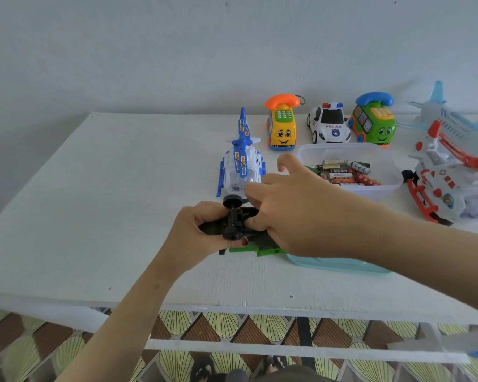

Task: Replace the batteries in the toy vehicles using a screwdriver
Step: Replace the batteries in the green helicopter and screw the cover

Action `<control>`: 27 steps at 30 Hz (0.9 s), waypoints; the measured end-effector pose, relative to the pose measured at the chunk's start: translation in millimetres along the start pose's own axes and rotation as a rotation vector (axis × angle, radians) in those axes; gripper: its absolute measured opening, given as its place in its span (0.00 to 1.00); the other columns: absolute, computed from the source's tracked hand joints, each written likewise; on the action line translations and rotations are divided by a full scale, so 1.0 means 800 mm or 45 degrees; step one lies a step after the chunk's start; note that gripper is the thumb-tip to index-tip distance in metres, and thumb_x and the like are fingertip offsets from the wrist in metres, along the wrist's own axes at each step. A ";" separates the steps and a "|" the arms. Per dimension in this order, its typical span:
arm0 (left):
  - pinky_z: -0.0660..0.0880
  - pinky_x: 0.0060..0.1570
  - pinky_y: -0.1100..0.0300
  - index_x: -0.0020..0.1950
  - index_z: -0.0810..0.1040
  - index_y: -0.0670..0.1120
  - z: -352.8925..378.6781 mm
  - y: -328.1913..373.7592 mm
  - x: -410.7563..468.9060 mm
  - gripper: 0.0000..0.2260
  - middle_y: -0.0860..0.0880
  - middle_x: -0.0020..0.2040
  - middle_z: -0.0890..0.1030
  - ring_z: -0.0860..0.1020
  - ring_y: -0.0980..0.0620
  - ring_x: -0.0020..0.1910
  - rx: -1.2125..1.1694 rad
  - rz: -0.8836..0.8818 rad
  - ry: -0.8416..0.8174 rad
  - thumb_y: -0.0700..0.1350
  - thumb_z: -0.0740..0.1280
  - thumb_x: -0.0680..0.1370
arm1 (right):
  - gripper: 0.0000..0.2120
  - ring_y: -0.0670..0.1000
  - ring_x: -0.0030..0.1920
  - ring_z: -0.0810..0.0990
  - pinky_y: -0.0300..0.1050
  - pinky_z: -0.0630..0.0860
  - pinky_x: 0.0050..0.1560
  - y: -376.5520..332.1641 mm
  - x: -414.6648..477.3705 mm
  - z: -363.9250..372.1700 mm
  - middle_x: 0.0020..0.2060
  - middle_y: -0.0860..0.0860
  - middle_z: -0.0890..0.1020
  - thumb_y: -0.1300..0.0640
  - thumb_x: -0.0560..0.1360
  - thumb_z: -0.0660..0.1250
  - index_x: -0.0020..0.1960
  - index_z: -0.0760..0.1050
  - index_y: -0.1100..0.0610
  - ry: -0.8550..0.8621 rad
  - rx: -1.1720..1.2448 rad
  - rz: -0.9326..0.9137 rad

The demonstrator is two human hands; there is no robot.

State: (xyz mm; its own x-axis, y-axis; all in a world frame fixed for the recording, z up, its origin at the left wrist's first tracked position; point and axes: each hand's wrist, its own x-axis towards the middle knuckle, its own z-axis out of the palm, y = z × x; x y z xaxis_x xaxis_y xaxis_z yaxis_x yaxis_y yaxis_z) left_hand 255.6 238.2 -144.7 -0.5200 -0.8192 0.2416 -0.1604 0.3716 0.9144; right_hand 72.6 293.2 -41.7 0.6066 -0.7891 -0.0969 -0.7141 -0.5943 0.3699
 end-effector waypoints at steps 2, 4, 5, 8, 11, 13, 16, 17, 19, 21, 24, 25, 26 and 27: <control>0.77 0.39 0.64 0.49 0.84 0.45 0.001 0.003 0.000 0.20 0.49 0.44 0.84 0.80 0.55 0.40 -0.046 -0.039 0.032 0.53 0.76 0.61 | 0.23 0.49 0.40 0.67 0.54 0.64 0.55 0.013 -0.003 0.001 0.41 0.47 0.71 0.56 0.72 0.48 0.50 0.80 0.43 0.131 0.092 0.015; 0.77 0.37 0.66 0.48 0.84 0.47 0.001 0.004 0.000 0.19 0.50 0.44 0.84 0.80 0.57 0.39 -0.050 -0.036 0.042 0.53 0.76 0.61 | 0.25 0.46 0.40 0.68 0.53 0.66 0.54 0.034 -0.012 0.007 0.41 0.47 0.77 0.53 0.69 0.48 0.50 0.82 0.42 0.295 0.379 0.108; 0.76 0.36 0.67 0.48 0.84 0.47 0.000 0.005 0.000 0.18 0.50 0.44 0.84 0.80 0.58 0.38 -0.042 -0.034 0.035 0.52 0.77 0.61 | 0.25 0.44 0.41 0.69 0.49 0.65 0.54 0.045 -0.017 0.007 0.42 0.46 0.78 0.53 0.69 0.49 0.51 0.83 0.43 0.360 0.549 0.160; 0.75 0.35 0.69 0.48 0.84 0.46 -0.001 0.008 0.002 0.18 0.53 0.43 0.84 0.79 0.59 0.36 -0.059 -0.078 0.018 0.44 0.82 0.61 | 0.19 0.43 0.42 0.72 0.43 0.69 0.48 0.070 -0.035 -0.001 0.43 0.47 0.79 0.56 0.70 0.54 0.47 0.84 0.49 0.496 0.846 0.395; 0.74 0.33 0.69 0.49 0.83 0.43 -0.004 0.011 0.006 0.17 0.52 0.41 0.84 0.79 0.58 0.35 -0.106 -0.141 0.003 0.40 0.77 0.61 | 0.13 0.49 0.40 0.74 0.48 0.73 0.44 0.088 -0.057 0.013 0.39 0.50 0.78 0.59 0.73 0.57 0.43 0.80 0.53 0.456 0.807 0.670; 0.74 0.32 0.68 0.50 0.83 0.43 -0.004 0.013 0.009 0.18 0.51 0.40 0.84 0.79 0.58 0.34 -0.115 -0.173 0.003 0.40 0.76 0.61 | 0.11 0.52 0.42 0.76 0.48 0.74 0.45 0.094 -0.070 0.031 0.41 0.51 0.80 0.60 0.75 0.57 0.44 0.78 0.54 0.127 0.679 0.798; 0.73 0.29 0.66 0.49 0.83 0.43 -0.002 0.016 0.013 0.17 0.52 0.37 0.83 0.76 0.57 0.29 -0.123 -0.207 0.014 0.40 0.75 0.61 | 0.11 0.52 0.47 0.78 0.47 0.76 0.50 0.082 -0.085 0.063 0.46 0.51 0.81 0.57 0.78 0.57 0.47 0.78 0.56 -0.327 0.613 0.813; 0.73 0.28 0.66 0.48 0.83 0.43 -0.002 0.017 0.013 0.16 0.52 0.35 0.82 0.75 0.56 0.28 -0.133 -0.212 0.021 0.40 0.75 0.61 | 0.11 0.52 0.47 0.78 0.47 0.76 0.51 0.076 -0.088 0.075 0.46 0.51 0.81 0.56 0.78 0.57 0.47 0.78 0.56 -0.361 0.632 0.802; 0.73 0.28 0.66 0.46 0.85 0.46 0.000 0.020 0.015 0.15 0.52 0.34 0.82 0.75 0.56 0.27 -0.147 -0.217 0.032 0.39 0.76 0.60 | 0.10 0.51 0.46 0.78 0.48 0.76 0.50 0.063 -0.092 0.095 0.46 0.50 0.80 0.53 0.78 0.57 0.46 0.77 0.53 -0.332 0.680 0.811; 0.73 0.28 0.67 0.42 0.86 0.51 0.000 0.022 0.016 0.15 0.52 0.34 0.82 0.75 0.57 0.27 -0.151 -0.226 0.039 0.38 0.81 0.59 | 0.08 0.52 0.45 0.78 0.48 0.76 0.48 0.055 -0.093 0.106 0.47 0.50 0.80 0.54 0.78 0.57 0.46 0.75 0.54 -0.275 0.703 0.819; 0.72 0.29 0.68 0.43 0.86 0.52 -0.001 0.022 0.015 0.15 0.54 0.34 0.82 0.76 0.59 0.30 -0.153 -0.241 0.039 0.34 0.78 0.62 | 0.07 0.53 0.50 0.77 0.43 0.71 0.44 0.058 -0.092 0.116 0.53 0.49 0.77 0.57 0.78 0.58 0.54 0.71 0.52 -0.242 0.577 0.826; 0.72 0.29 0.69 0.43 0.86 0.51 0.000 0.022 0.015 0.16 0.54 0.35 0.83 0.76 0.60 0.30 -0.152 -0.248 0.043 0.32 0.78 0.64 | 0.09 0.53 0.51 0.77 0.42 0.70 0.44 0.061 -0.092 0.119 0.54 0.49 0.76 0.57 0.78 0.59 0.57 0.71 0.52 -0.256 0.522 0.819; 0.72 0.29 0.69 0.43 0.86 0.50 0.000 0.022 0.015 0.16 0.54 0.35 0.83 0.76 0.60 0.30 -0.151 -0.253 0.052 0.30 0.76 0.64 | 0.10 0.53 0.51 0.77 0.42 0.70 0.44 0.063 -0.092 0.121 0.54 0.50 0.75 0.57 0.78 0.60 0.58 0.72 0.53 -0.274 0.469 0.808; 0.72 0.29 0.69 0.44 0.86 0.49 0.001 0.023 0.014 0.16 0.53 0.34 0.83 0.76 0.60 0.30 -0.145 -0.256 0.060 0.29 0.75 0.65 | 0.10 0.52 0.50 0.77 0.43 0.71 0.44 0.064 -0.093 0.124 0.53 0.50 0.75 0.57 0.77 0.60 0.58 0.73 0.54 -0.286 0.422 0.790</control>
State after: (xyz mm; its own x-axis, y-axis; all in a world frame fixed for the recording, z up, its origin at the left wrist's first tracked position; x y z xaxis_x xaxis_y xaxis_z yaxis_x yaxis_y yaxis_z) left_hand 246.2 236.3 -125.8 -0.4469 -0.8923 0.0635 -0.1599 0.1494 0.9758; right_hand -43.6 306.2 -106.9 -0.0039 -0.9870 -0.1604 -0.9922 -0.0161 0.1233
